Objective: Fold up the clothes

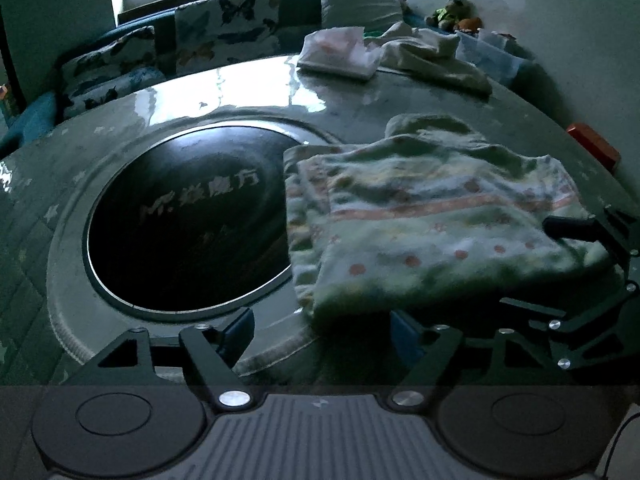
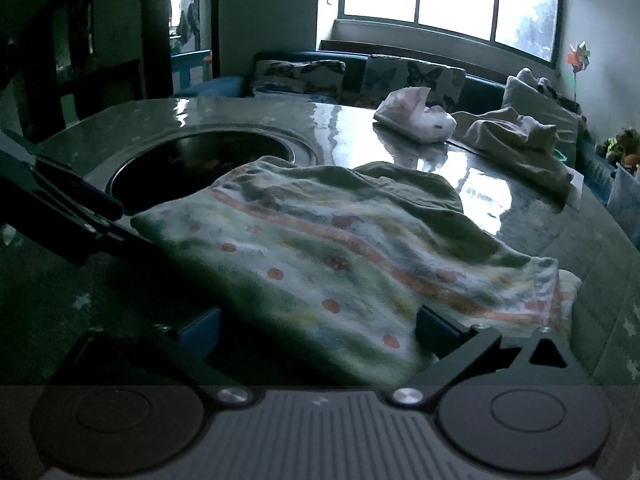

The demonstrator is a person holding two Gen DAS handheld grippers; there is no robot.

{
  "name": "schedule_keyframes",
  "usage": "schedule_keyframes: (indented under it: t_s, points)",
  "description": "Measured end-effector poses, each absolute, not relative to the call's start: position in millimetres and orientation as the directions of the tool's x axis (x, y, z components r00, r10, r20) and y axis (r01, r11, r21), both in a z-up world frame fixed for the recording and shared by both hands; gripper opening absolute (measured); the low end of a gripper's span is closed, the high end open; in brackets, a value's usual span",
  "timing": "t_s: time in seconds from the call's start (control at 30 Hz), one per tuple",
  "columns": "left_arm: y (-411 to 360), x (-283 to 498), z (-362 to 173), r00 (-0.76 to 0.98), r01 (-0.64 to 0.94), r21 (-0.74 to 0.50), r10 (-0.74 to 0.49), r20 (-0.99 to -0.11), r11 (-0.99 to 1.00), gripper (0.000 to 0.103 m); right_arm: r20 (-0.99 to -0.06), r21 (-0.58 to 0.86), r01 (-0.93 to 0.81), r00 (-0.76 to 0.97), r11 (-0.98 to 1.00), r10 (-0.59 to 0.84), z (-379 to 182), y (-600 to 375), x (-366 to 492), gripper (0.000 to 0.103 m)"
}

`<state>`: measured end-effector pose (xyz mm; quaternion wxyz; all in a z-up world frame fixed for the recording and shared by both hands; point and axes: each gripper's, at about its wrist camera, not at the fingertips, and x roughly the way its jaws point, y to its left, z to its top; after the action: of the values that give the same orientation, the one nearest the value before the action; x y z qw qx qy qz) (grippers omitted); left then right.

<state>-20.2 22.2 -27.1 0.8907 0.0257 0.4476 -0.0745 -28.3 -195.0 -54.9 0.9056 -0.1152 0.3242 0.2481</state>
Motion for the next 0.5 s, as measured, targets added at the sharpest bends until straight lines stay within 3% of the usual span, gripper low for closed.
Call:
schedule_keyframes:
  t_s: [0.5]
  points:
    - [32.9, -24.6, -31.1, 0.576, 0.120, -0.024, -0.090, -0.812, 0.992, 0.097, -0.639, -0.061, -0.531, 0.671, 0.845, 0.375, -56.4, -195.2, -29.1, 0.103]
